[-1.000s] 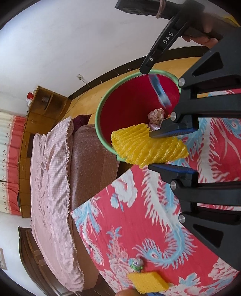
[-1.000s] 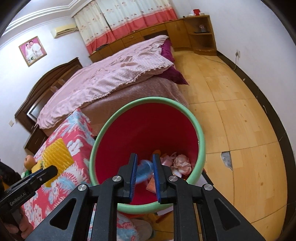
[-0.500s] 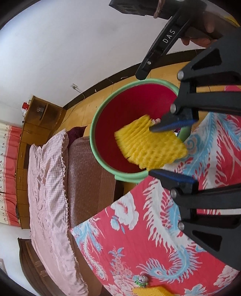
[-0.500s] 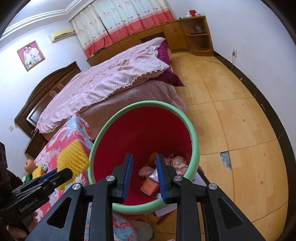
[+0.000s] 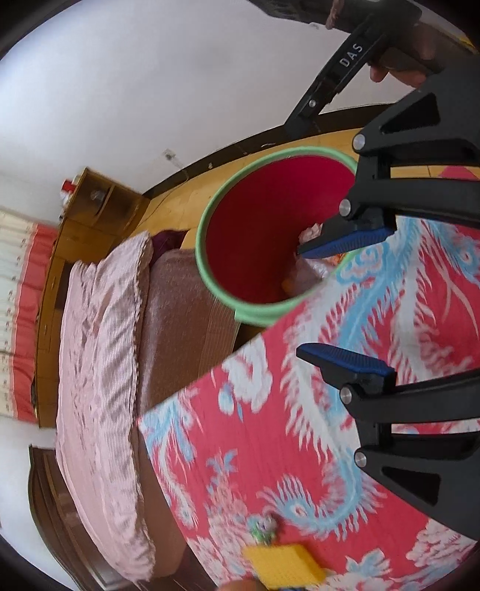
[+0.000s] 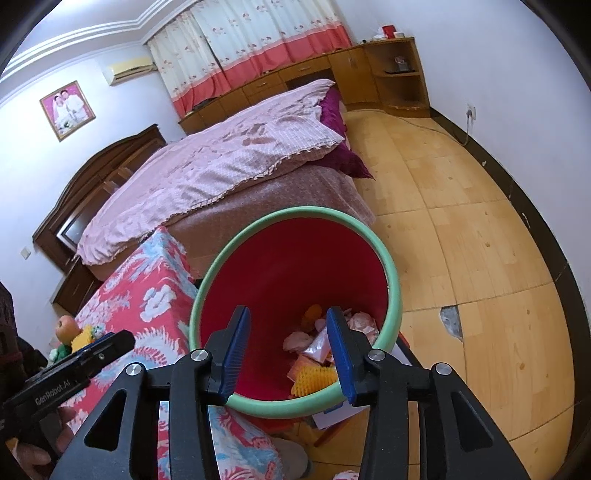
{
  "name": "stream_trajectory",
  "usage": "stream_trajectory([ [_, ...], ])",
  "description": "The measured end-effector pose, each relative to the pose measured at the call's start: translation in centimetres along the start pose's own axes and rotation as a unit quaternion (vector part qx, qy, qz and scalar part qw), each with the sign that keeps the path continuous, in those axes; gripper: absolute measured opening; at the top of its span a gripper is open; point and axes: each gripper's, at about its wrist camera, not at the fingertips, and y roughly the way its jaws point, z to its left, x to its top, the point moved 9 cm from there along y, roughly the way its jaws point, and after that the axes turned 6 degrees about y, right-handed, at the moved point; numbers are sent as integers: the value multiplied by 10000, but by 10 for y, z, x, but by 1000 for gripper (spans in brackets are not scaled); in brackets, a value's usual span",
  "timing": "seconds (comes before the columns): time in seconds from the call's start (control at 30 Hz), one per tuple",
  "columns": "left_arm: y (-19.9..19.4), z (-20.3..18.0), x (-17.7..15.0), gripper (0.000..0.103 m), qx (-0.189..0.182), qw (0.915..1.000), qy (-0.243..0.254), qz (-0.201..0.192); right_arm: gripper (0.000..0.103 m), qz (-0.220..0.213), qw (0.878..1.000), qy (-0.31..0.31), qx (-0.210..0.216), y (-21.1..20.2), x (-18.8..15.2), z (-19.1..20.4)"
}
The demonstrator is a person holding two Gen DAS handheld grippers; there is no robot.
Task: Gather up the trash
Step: 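Move both open tools back over the table toward the remaining items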
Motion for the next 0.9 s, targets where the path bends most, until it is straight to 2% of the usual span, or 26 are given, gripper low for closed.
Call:
stream_trajectory([
  [0.5,-57,109,3,48,888,9932,-693,-292,45,202,9957,-678,593,-2,-6,81],
  [0.9,-80,212,-9,48,1565,9786,-1307,-288,45,448,9841,-1349,1069,20,-18,170],
])
